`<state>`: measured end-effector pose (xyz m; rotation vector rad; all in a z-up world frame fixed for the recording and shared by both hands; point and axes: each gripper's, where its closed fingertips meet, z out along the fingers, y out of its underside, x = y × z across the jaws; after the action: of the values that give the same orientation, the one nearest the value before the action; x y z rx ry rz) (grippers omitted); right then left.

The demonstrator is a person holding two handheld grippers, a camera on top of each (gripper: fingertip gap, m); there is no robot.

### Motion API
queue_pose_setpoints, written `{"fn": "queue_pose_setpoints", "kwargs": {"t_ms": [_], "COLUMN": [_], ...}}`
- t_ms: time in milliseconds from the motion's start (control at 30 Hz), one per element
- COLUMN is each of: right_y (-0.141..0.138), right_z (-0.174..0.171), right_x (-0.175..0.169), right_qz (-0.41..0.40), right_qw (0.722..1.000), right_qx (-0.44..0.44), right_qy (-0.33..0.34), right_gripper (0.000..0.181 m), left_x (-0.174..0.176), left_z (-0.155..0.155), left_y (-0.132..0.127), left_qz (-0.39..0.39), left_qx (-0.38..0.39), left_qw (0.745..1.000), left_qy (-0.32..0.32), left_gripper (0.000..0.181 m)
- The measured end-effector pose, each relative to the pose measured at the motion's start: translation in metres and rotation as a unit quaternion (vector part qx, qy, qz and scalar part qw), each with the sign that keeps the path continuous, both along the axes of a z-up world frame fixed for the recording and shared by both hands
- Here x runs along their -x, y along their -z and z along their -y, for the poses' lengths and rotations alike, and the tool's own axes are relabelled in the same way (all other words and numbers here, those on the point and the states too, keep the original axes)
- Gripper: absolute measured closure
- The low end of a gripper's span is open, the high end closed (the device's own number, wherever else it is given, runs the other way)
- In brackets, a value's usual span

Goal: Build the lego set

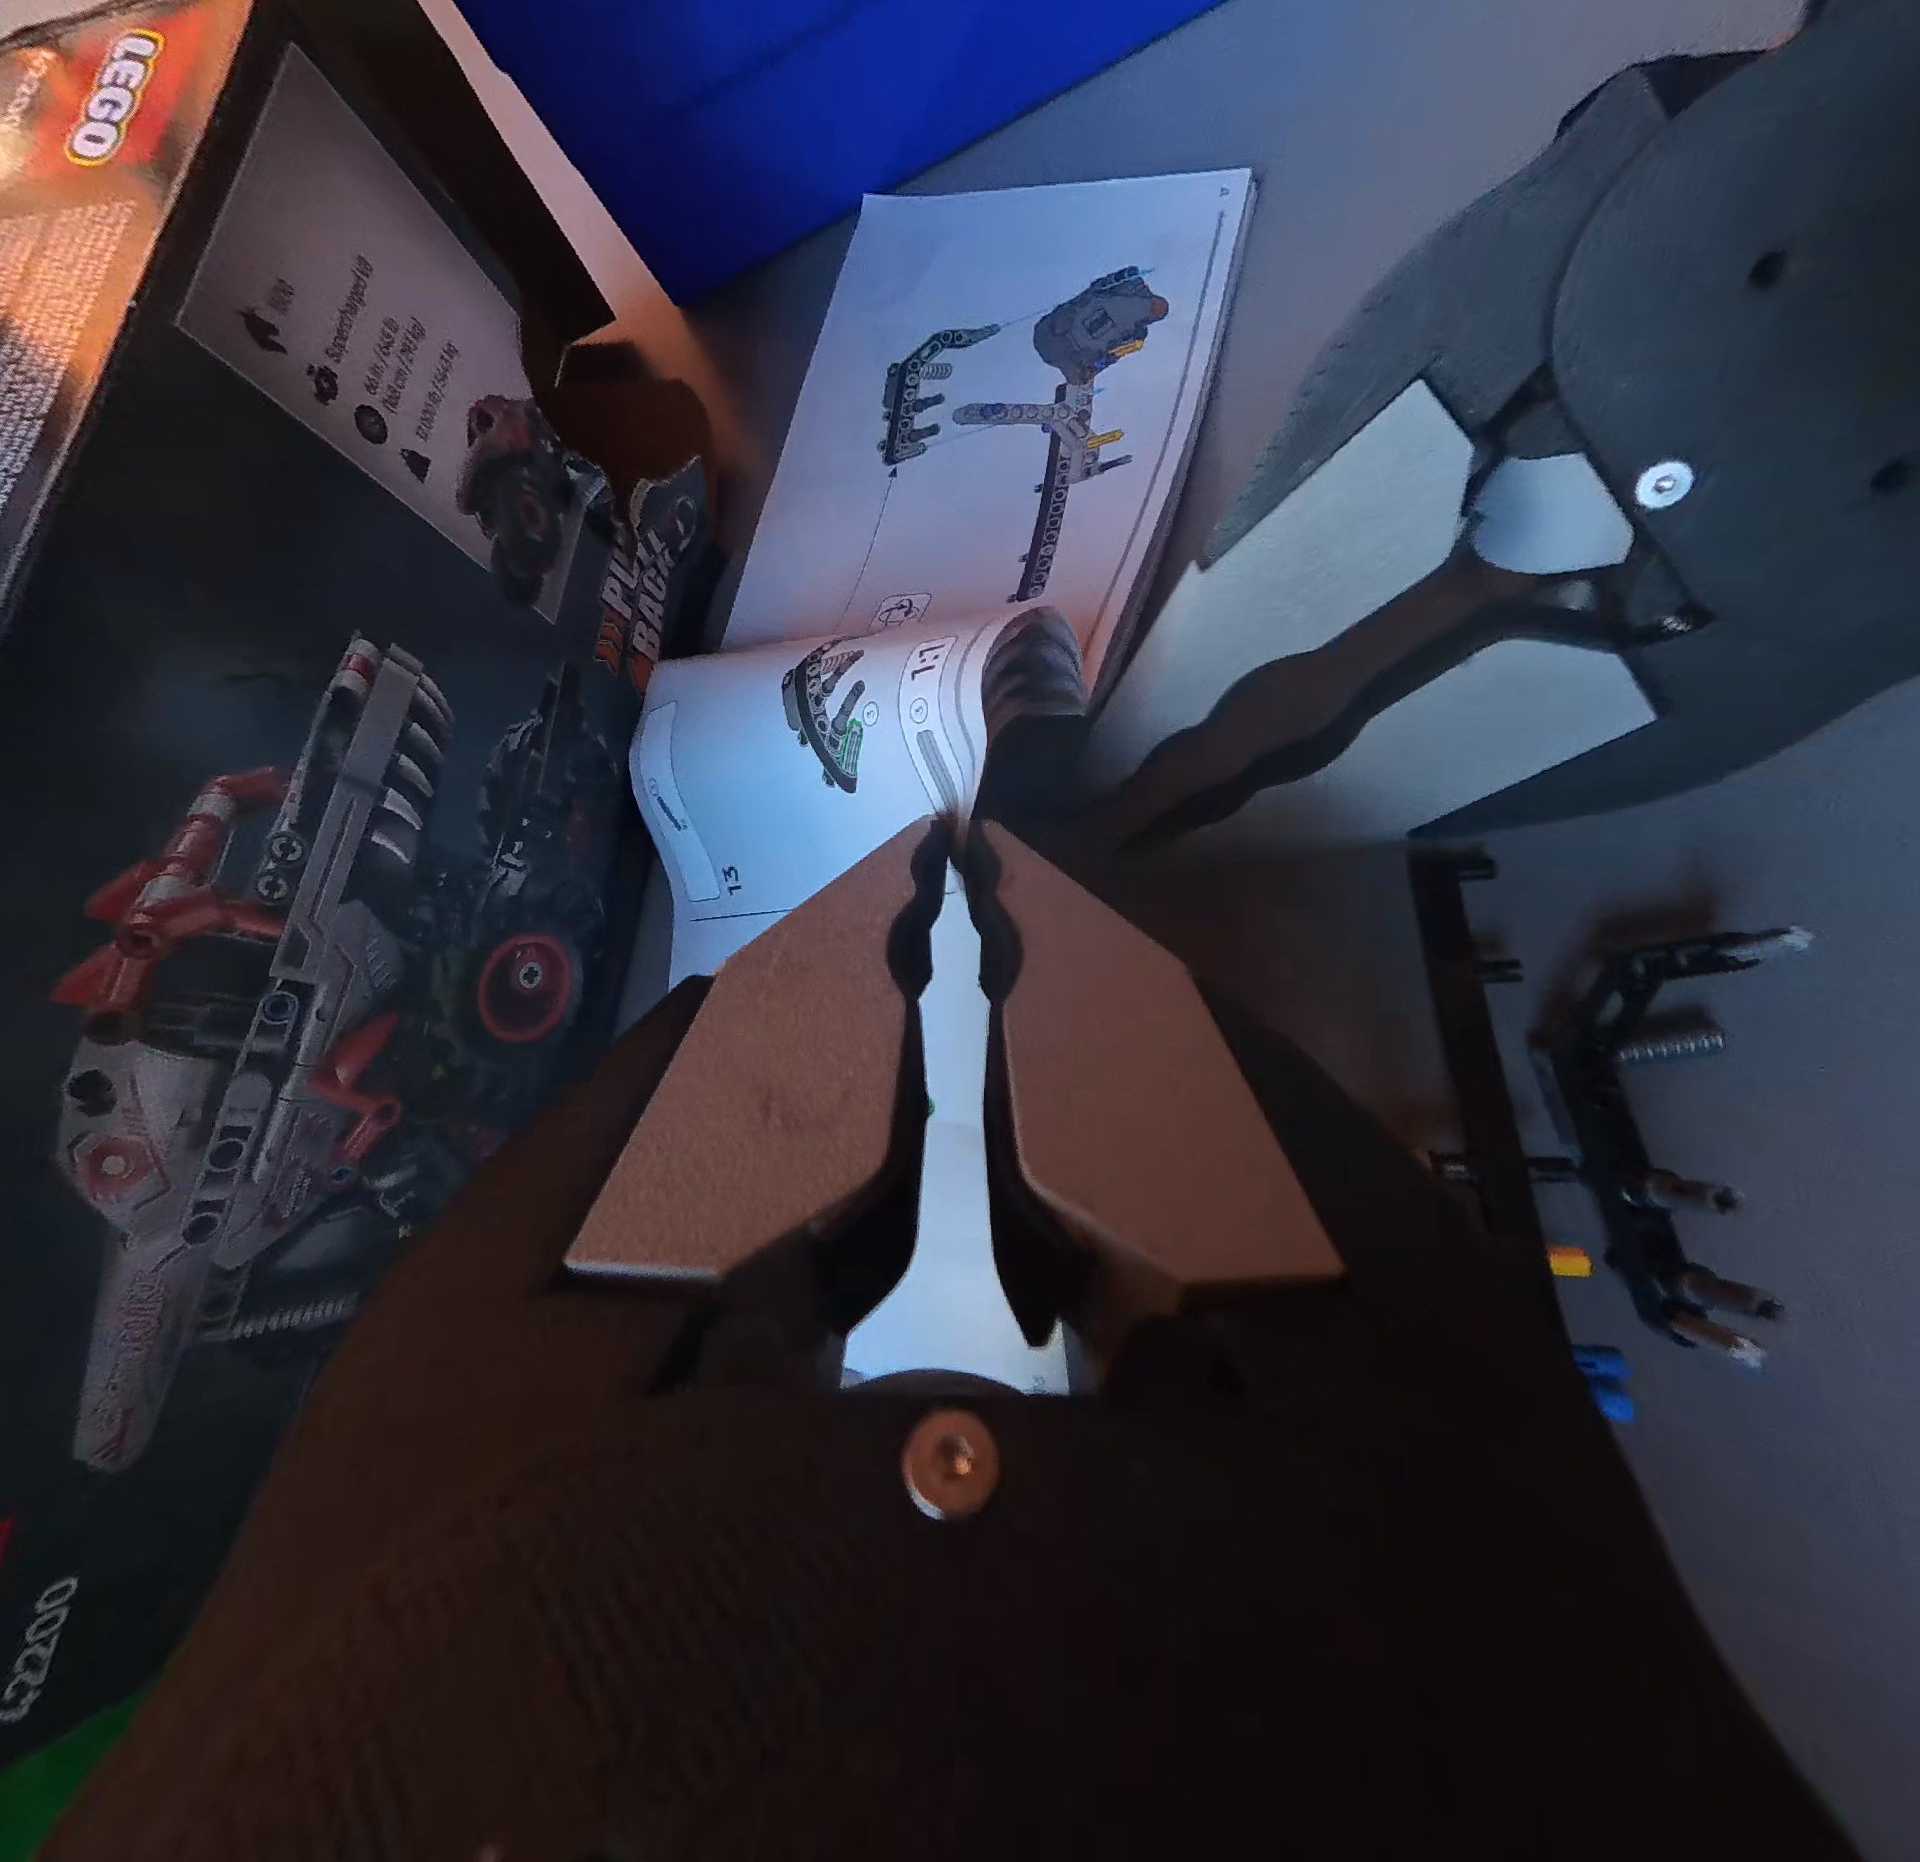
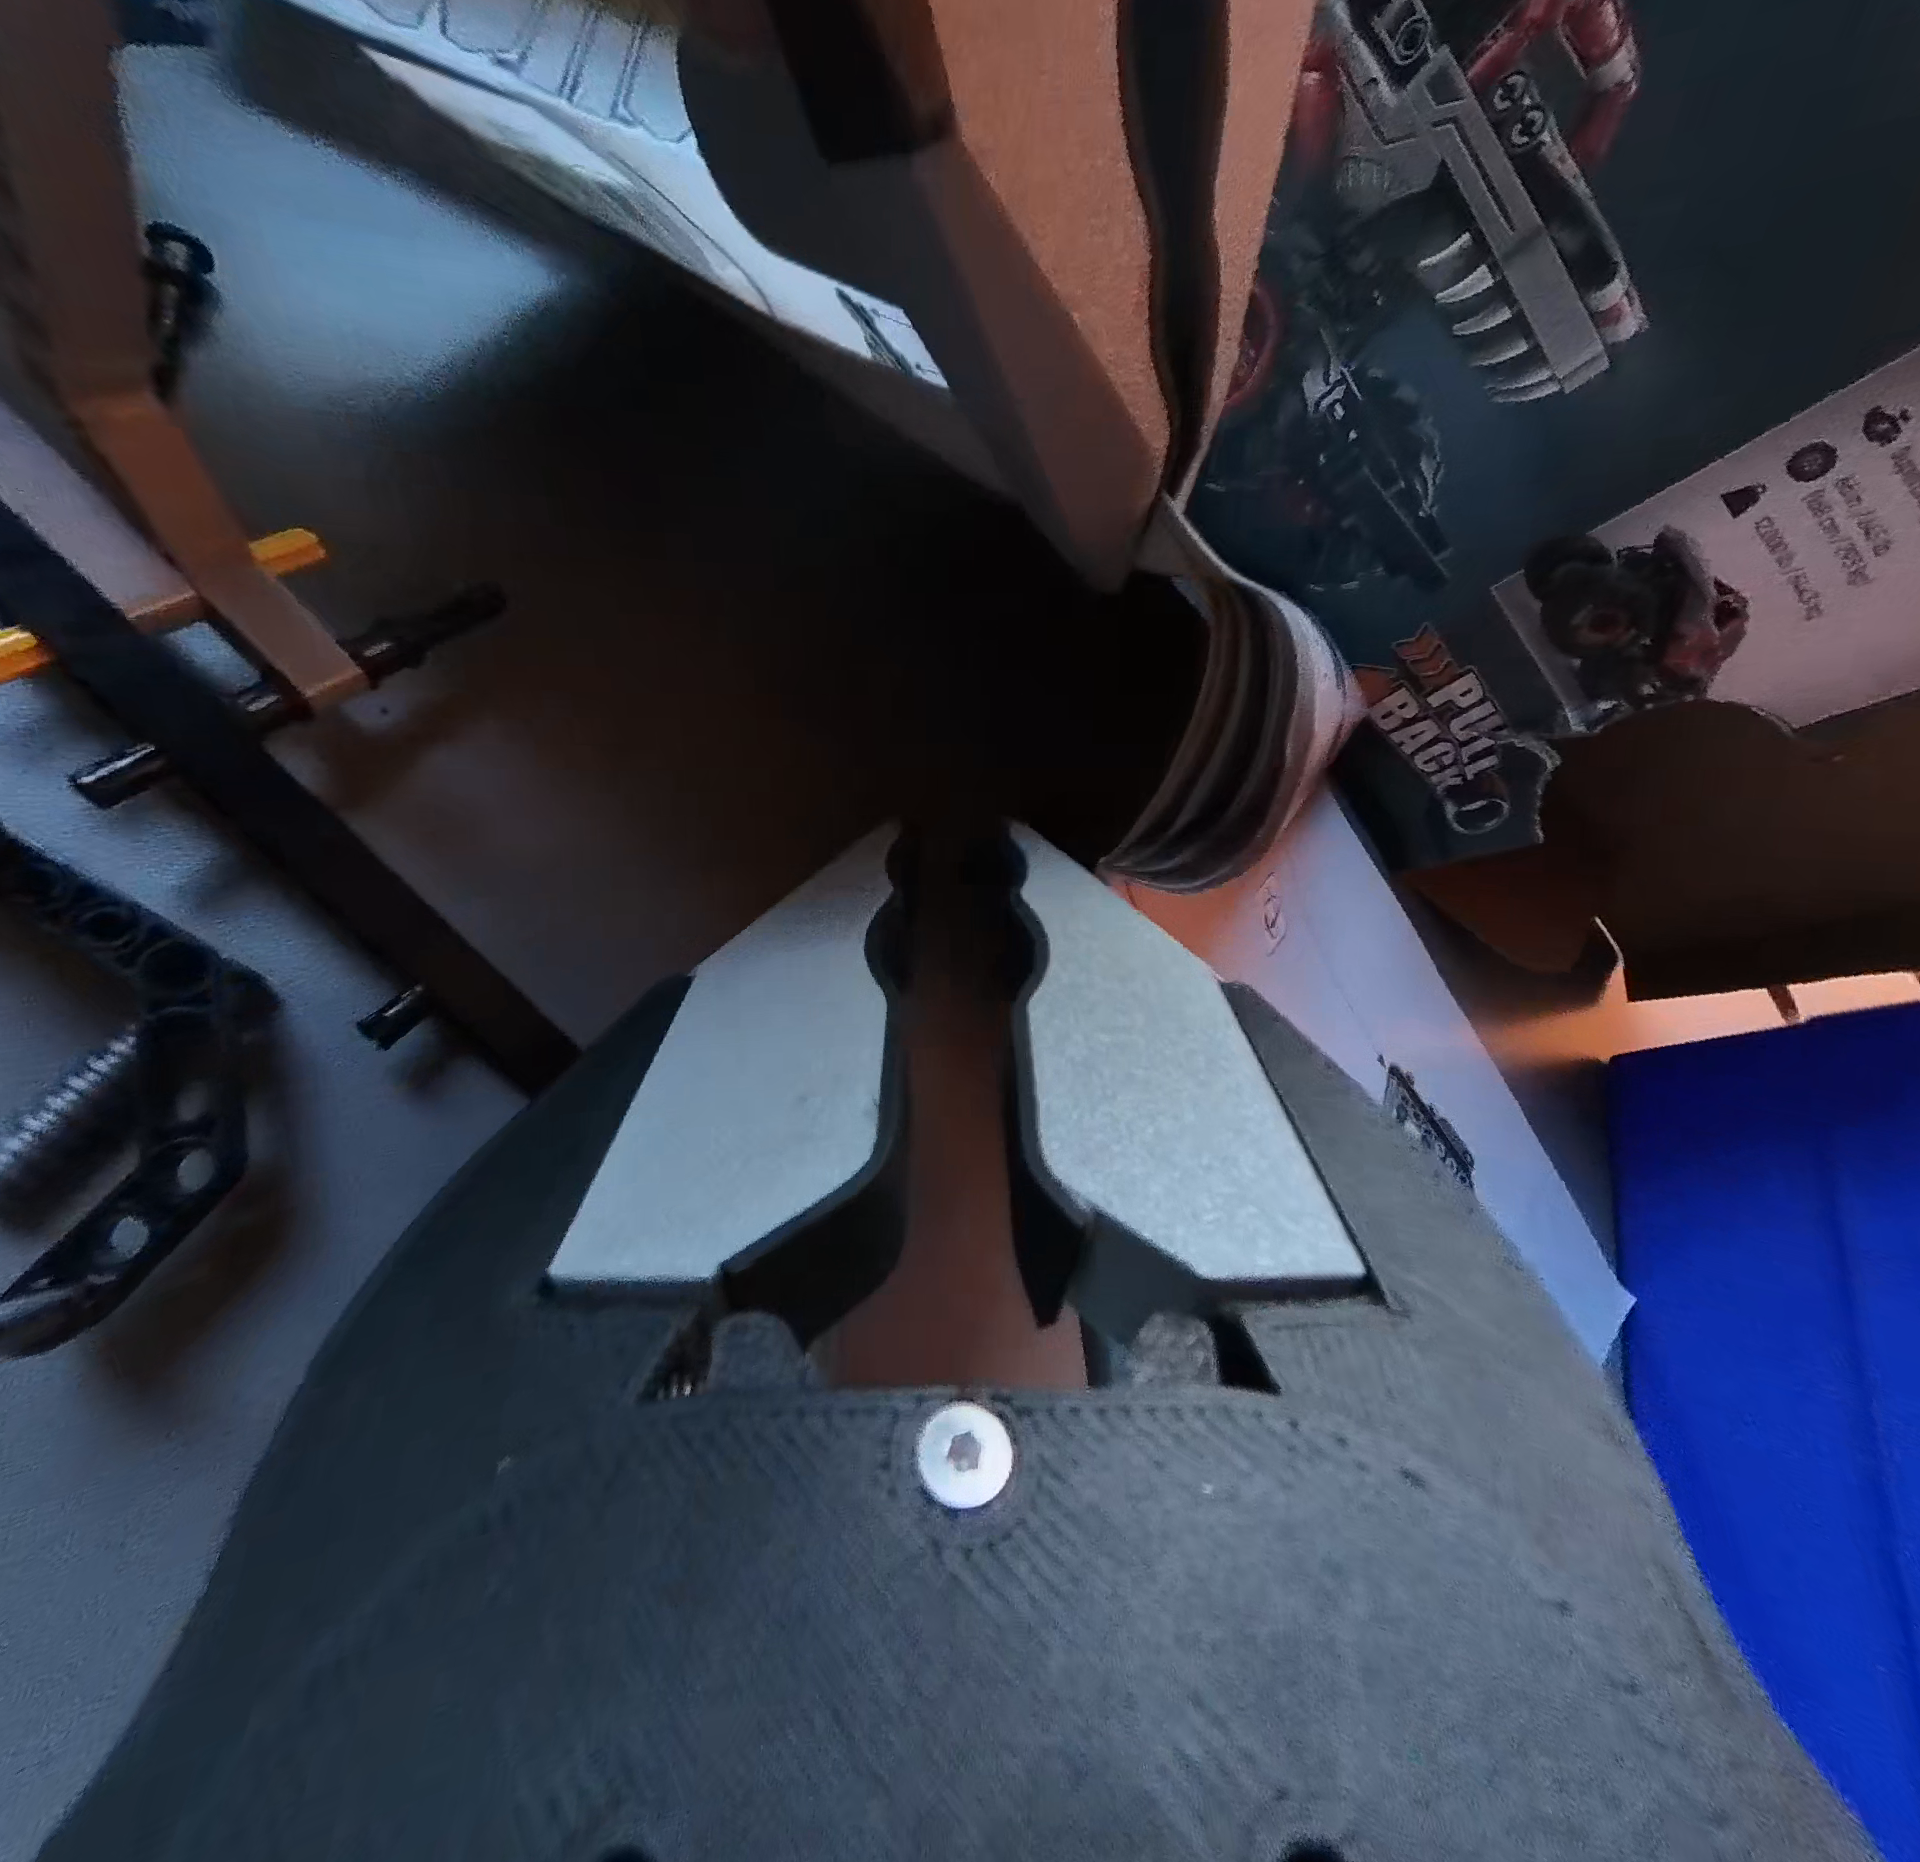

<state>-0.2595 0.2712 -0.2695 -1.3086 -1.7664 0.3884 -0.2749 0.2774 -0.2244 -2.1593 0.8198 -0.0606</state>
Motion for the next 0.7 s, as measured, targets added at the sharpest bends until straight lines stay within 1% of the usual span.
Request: {"fn": "queue_pose_setpoints", "kwargs": {"t_ms": [33, 167, 267, 400, 567, 700], "right_y": [0.0, 0.004, 0.004, -0.002, 0.005, 0.006], "right_z": [-0.002, -0.007, -0.009, -0.011, -0.016, -0.021], "right_x": [0.001, 0.003, 0.003, 0.005, 0.006, 0.008], "right_qz": [0.001, 0.011, 0.014, -0.005, 0.019, 0.02], "right_qw": [1.0, 1.0, 0.999, 0.999, 0.998, 0.998], "right_qx": [-0.002, -0.004, -0.017, -0.031, -0.035, -0.03], "right_qy": [0.005, 0.018, 0.024, 0.03, 0.044, 0.058], "right_gripper": [0.17, 0.178, 0.175, 0.169, 0.168, 0.169], "left_x": [0.0, 0.001, 0.002, 0.002, 0.002, 0.004], "left_z": [0.0, 0.0, -0.001, -0.004, -0.006, -0.007], "left_y": [0.0, -0.001, -0.005, -0.012, -0.016, -0.02], "left_qz": [0.0, -0.007, -0.007, -0.006, -0.007, -0.002], "left_qx": [-0.001, -0.003, -0.01, -0.023, -0.028, -0.032], "left_qw": [1.0, 1.0, 1.0, 1.0, 1.0, 0.999], "left_qy": [0.0, -0.001, -0.004, -0.005, -0.003, -0.007], "left_gripper": [0.181, 0.181, 0.181, 0.181, 0.181, 0.181]}}
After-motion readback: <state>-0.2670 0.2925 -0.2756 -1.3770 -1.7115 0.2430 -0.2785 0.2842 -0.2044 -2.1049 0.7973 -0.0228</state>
